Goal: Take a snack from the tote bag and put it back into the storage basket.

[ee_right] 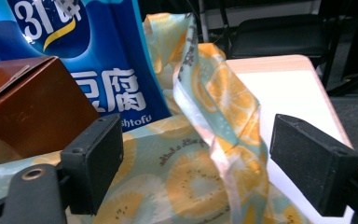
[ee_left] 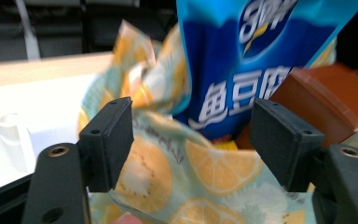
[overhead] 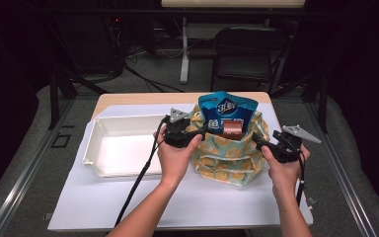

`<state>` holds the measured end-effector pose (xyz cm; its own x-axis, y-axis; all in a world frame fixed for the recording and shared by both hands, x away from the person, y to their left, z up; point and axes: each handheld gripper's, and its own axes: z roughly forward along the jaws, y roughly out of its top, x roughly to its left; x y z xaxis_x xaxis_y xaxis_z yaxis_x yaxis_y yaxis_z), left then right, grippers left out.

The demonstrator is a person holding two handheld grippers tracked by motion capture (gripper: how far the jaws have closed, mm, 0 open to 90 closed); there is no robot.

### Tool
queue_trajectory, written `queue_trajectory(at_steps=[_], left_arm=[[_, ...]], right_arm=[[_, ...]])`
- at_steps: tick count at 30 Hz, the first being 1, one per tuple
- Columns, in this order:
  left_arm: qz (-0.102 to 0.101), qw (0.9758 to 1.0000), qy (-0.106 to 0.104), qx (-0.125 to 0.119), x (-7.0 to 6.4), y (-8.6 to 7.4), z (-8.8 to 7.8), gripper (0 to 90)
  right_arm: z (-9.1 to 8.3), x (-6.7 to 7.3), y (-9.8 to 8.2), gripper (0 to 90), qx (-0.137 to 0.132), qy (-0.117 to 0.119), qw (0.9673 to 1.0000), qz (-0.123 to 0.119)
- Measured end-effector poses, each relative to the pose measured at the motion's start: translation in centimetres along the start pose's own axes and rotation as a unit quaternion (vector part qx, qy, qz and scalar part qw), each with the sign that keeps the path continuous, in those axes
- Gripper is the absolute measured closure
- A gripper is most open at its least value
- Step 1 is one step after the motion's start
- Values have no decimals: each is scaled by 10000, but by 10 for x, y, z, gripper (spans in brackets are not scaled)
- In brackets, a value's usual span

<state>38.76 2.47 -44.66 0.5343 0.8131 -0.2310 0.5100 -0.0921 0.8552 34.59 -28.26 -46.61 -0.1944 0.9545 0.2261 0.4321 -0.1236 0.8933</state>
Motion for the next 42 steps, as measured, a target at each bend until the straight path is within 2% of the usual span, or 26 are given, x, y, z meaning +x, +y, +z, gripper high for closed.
queue_trajectory(at_steps=[2,4,7,8,9,10,11,13,14,15,17,18,19,20,21,23,24,25,28,32,38,39,42], left_arm=[[26,9998,137,131,-1,-5,6,290],[-24,9996,146,237,-1,-9,10,291],[-23,9994,139,314,-1,-14,16,303],[-17,9993,120,342,-2,-16,17,317],[16,9992,123,381,-2,-17,19,355],[43,9990,136,429,-2,-18,19,355],[34,9988,112,475,-1,-19,19,414],[18,9987,127,490,2,-22,19,448],[11,9987,110,489,3,-23,20,532],[3,9986,25,528,4,-25,19,567],[-11,9988,-91,478,5,-26,17,656],[-7,9988,-121,476,4,-26,16,713],[25,9986,-164,497,4,-26,14,713],[56,9987,-144,483,3,-26,13,809],[99,9984,-206,511,3,-26,11,862],[163,9979,-298,557,4,-27,8,892],[170,9980,-310,518,5,-29,7,892],[149,9978,-344,539,6,-31,5,900],[168,9978,-350,532,8,-37,2,900],[89,9980,-332,535,10,-46,2,900],[-47,9971,-223,721,15,-63,10,900],[-59,9970,-196,752,16,-66,12,900],[-103,9956,-162,915,16,-75,19,900]], right_arm=[[-1,1,2,171,-63,44,9999,79],[-3,3,5,177,-257,27,9995,182],[-3,7,9,177,-306,66,9991,287],[0,10,9,177,-286,109,9990,311],[6,18,7,177,-140,102,9996,226],[6,18,7,177,-140,102,9996,226],[12,25,4,179,96,-47,9999,120],[15,27,1,183,162,-72,9997,148],[20,28,-4,217,297,-102,9993,196],[21,29,-7,267,363,-151,9990,194],[21,29,-14,485,347,-236,9991,71],[22,29,-17,558,377,-224,9990,24],[22,29,-17,558,377,-224,9990,24],[25,26,-20,695,478,-86,9988,68],[25,26,-22,759,516,-65,9986,36],[25,26,-23,855,466,-113,9988,-51],[25,26,-23,855,466,-113,9988,-51],[23,27,-24,899,502,-97,9985,-184],[21,27,-27,900,453,-60,9986,-257],[20,27,-28,900,480,20,9984,-286],[20,28,-30,900,472,66,9983,-345],[20,27,-30,900,505,277,9978,-321],[21,25,-32,900,637,258,9969,-369]])
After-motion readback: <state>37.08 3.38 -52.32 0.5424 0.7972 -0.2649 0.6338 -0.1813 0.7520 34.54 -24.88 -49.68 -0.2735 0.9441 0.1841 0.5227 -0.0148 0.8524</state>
